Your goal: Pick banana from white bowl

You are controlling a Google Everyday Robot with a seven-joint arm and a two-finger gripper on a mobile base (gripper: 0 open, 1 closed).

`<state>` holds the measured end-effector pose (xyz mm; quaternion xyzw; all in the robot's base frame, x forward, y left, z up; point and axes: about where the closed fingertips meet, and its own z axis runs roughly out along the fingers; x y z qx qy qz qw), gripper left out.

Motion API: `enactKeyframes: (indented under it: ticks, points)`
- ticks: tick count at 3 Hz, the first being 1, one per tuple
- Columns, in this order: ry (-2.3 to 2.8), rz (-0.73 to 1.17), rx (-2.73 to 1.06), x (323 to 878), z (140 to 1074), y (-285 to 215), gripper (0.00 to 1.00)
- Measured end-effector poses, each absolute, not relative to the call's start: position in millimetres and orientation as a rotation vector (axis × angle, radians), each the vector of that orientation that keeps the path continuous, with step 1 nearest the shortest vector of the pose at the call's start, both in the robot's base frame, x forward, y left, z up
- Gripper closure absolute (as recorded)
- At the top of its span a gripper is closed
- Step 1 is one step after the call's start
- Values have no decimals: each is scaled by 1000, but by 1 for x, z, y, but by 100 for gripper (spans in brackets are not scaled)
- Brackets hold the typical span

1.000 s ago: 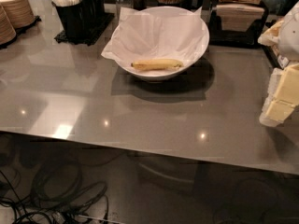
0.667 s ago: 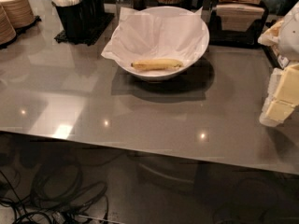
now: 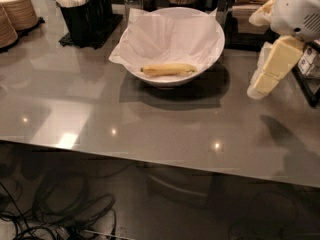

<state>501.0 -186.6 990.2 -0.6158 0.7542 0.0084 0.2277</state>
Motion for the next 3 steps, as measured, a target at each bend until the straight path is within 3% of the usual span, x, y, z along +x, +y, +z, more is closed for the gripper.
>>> enactKeyframes:
  ticks: [1, 3]
  points:
    - [1972, 147, -1690, 552, 999, -149, 0]
    - [1971, 183, -1588, 563, 999, -148, 0]
